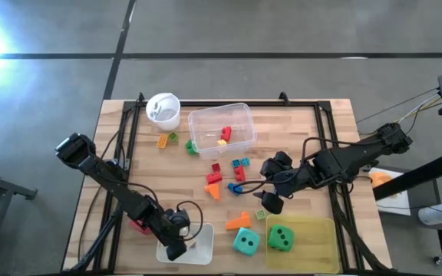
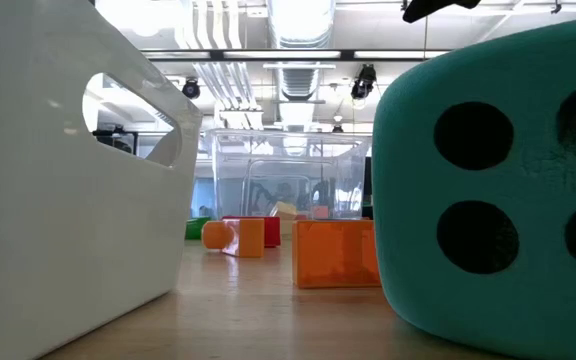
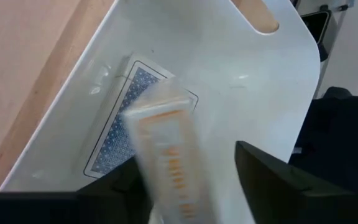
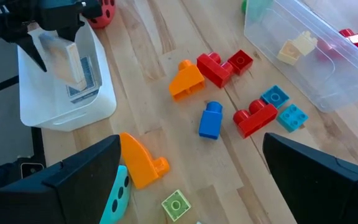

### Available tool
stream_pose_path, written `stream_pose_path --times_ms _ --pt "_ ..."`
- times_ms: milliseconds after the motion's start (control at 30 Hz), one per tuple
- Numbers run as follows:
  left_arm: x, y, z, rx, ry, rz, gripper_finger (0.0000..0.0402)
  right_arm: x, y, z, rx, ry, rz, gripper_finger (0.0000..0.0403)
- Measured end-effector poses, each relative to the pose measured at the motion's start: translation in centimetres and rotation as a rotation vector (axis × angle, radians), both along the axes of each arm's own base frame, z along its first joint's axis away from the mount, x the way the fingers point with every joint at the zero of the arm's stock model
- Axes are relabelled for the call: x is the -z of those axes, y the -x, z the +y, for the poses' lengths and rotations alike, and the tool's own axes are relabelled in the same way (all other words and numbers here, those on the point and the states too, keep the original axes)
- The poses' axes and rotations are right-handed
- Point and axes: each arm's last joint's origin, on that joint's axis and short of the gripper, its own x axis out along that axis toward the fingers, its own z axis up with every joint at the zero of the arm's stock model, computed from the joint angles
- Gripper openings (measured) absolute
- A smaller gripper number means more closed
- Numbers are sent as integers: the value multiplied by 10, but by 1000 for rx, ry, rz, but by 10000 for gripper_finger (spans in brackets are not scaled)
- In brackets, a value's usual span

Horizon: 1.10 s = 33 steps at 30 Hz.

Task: Pick & Place Toys
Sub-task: Put the orange deck of cards into the white bin

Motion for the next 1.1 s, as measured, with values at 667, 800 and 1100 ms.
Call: stream_pose_path --times_ms 667,800,1100 --pt "-4 -2 1 24 -14 0 261 0 1 0 -3 5 7 385" --pt "-1 0 4 14 -37 35 261 0 1 0 -5 2 9 385" --pt "-2 -2 7 -13 -5 59 261 0 1 0 -4 0 8 385"
